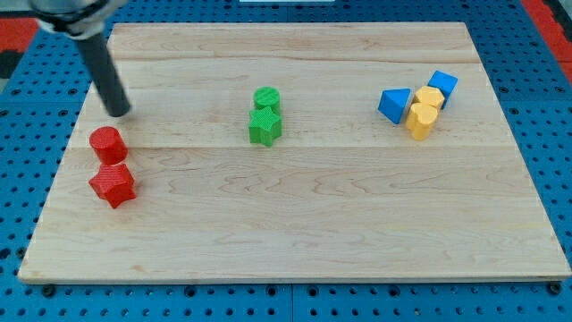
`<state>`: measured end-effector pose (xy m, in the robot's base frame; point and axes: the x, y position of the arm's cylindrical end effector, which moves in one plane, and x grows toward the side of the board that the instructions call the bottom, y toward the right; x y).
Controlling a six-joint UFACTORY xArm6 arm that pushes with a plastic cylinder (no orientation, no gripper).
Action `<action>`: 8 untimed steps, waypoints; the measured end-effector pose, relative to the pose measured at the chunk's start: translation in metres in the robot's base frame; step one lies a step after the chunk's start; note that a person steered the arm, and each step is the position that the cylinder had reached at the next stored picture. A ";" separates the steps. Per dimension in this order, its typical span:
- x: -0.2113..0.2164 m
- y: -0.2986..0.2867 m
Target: Move your arm to the green star
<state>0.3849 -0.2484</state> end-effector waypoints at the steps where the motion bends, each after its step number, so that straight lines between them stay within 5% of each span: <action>1: 0.050 0.025; 8: 0.077 0.080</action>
